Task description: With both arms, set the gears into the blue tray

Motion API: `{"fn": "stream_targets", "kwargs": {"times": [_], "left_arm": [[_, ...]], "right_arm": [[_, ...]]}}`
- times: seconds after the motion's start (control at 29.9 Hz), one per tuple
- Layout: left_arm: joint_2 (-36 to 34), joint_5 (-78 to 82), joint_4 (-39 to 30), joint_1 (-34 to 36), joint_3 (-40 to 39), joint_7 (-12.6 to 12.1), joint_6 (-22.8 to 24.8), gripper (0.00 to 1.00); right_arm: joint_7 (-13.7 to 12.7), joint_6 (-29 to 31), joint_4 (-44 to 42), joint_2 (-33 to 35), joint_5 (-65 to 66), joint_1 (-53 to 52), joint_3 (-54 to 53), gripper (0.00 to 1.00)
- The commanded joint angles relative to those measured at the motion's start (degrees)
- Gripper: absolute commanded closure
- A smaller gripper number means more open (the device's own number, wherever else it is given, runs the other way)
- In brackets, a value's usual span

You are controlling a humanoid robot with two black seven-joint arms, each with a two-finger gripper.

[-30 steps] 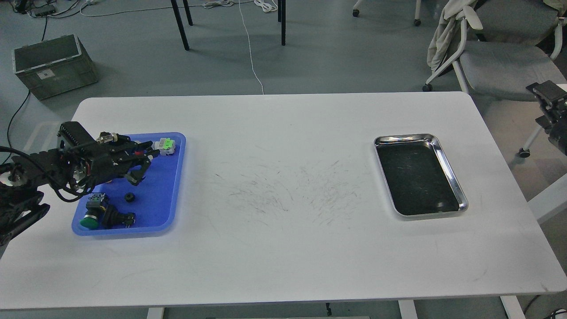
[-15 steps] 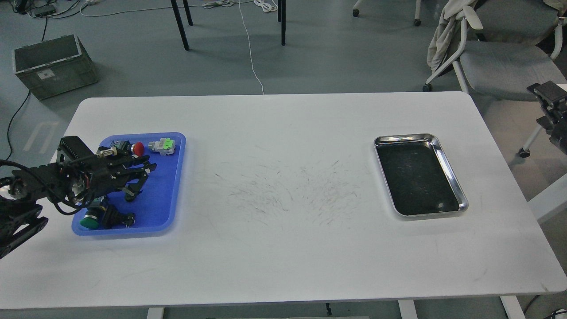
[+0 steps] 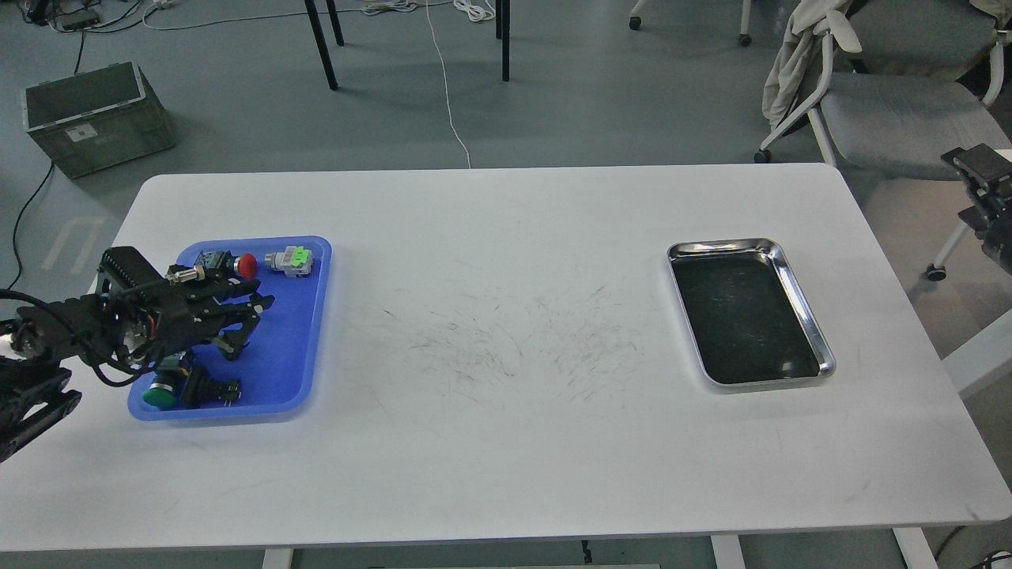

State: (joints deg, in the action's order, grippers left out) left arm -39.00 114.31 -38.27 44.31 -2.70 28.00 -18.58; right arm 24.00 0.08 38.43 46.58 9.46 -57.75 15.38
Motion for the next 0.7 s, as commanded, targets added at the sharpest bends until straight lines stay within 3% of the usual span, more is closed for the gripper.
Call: {"fn": "stream_targets", "kwargs": {"times": [0.0,0.2,0.33,0.67], "left_arm": [[0.0,-0.9,0.2,0.1,0.1,0.0,0.0,0.58],[0.0,-1.8,0.5,0.2,0.0,0.0,0.0,0.54],[-0.3,-5.6,-0.1,0.5,-0.5,0.0,0.0,0.47],[-2.6,-28.9,-0.5,2.8,-0.8,0.0,1.8,0.38]], "right_arm": [[0.0,0.0,0.0,0.0,0.0,0.0,0.0,0.04],[0.0,0.0,0.0,0.0,0.0,-0.1,0.0,0.04],[0.0,0.0,0.1,0.0,0.0,0.0,-0.1,0.04],[0.1,0.5,0.2,0.6,0.1,-0.4,-0.1,0.04]]}}
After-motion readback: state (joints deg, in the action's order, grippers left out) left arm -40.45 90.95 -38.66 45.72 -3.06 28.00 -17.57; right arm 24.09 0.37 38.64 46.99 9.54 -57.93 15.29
